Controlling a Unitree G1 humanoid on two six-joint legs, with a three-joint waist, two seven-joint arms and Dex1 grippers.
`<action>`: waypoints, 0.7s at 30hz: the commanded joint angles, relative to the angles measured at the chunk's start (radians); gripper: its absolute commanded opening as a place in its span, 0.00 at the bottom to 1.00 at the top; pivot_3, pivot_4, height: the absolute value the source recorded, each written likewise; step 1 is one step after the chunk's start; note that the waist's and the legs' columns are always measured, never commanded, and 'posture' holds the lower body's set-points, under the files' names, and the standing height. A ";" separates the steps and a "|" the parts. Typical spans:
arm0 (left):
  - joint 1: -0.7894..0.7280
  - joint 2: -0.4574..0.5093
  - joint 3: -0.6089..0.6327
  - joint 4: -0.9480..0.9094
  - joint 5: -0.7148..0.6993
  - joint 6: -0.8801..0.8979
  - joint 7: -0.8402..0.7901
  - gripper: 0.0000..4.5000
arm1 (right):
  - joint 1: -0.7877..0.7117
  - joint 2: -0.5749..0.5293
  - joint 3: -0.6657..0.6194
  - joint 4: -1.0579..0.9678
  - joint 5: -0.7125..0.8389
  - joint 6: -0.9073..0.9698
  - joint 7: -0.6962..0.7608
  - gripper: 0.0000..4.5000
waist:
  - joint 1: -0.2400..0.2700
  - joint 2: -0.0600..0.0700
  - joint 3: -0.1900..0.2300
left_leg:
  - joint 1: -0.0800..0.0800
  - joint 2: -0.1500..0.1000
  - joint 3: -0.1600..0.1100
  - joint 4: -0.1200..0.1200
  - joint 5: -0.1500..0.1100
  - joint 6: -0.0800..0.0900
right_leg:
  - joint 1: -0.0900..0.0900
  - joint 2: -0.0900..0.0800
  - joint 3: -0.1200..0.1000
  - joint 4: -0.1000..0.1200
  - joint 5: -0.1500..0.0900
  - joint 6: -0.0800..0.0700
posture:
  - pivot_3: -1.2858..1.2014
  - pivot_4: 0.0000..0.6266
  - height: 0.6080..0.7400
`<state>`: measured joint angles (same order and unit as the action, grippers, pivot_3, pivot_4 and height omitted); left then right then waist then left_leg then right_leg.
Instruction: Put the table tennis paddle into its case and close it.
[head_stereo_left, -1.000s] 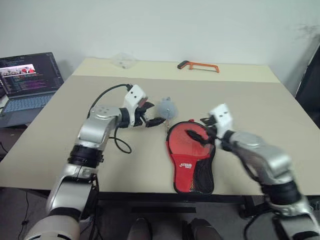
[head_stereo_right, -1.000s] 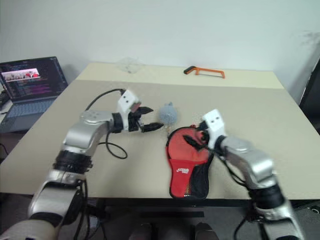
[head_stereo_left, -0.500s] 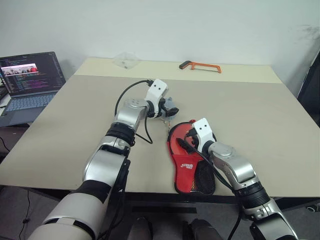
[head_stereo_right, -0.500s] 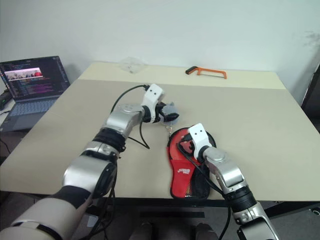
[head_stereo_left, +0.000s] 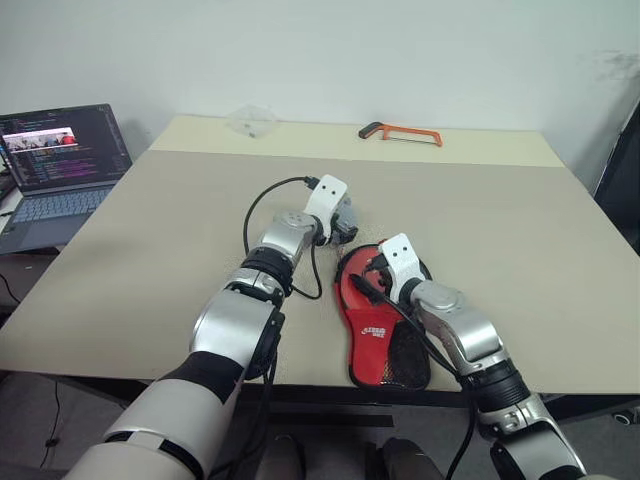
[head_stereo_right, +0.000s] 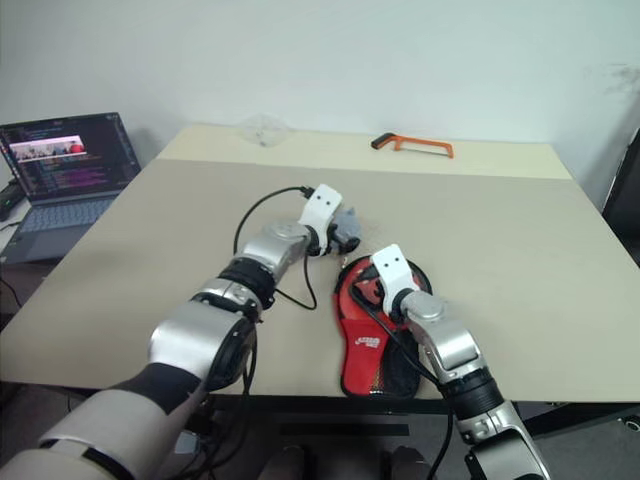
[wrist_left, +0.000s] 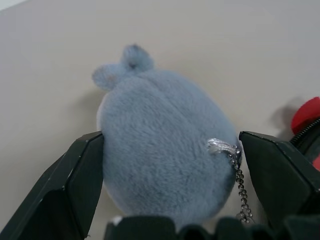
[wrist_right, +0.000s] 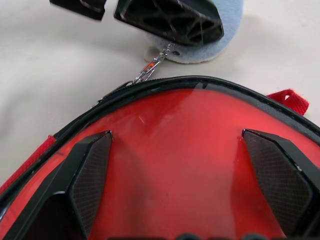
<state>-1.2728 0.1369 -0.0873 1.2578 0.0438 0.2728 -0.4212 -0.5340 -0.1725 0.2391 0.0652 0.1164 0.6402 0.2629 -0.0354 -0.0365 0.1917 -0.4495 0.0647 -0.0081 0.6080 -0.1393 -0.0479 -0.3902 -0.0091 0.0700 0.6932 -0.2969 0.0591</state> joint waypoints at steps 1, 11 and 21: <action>-0.009 -0.014 0.026 0.019 0.005 -0.011 0.032 1.00 | 0.008 0.006 -0.005 0.054 -0.033 0.036 -0.017 1.00 | 0.001 0.000 0.000 | 0.000 0.000 0.000 0.000 0.000 0.000 | 0.000 0.000 0.000 0.000 0.000 0.000 | 0.52 0.24 1.00; 0.004 -0.027 0.033 0.045 0.039 -0.053 0.098 0.42 | -0.006 0.026 0.003 0.067 -0.054 0.080 -0.008 1.00 | 0.002 0.000 0.000 | 0.000 0.000 0.000 0.000 0.000 0.000 | 0.001 0.000 0.000 -0.001 0.001 0.002 | 0.52 0.24 1.00; -0.007 -0.027 -0.039 0.065 0.156 -0.146 0.190 0.07 | 0.041 0.002 0.051 0.003 -0.051 0.153 0.049 1.00 | 0.000 0.000 -0.001 | 0.001 0.000 0.000 0.000 0.001 -0.001 | 0.001 0.000 0.000 -0.002 0.002 0.002 | 0.52 0.24 1.00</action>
<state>-1.2676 0.1035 -0.1056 1.3246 0.1584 0.1670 -0.2673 -0.5347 -0.1526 0.2530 0.0337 0.0869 0.7233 0.2967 -0.0353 -0.0364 0.1906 -0.4479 0.0644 -0.0081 0.6081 -0.1388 -0.0490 -0.3890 -0.0092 0.0704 0.6916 -0.2947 0.0612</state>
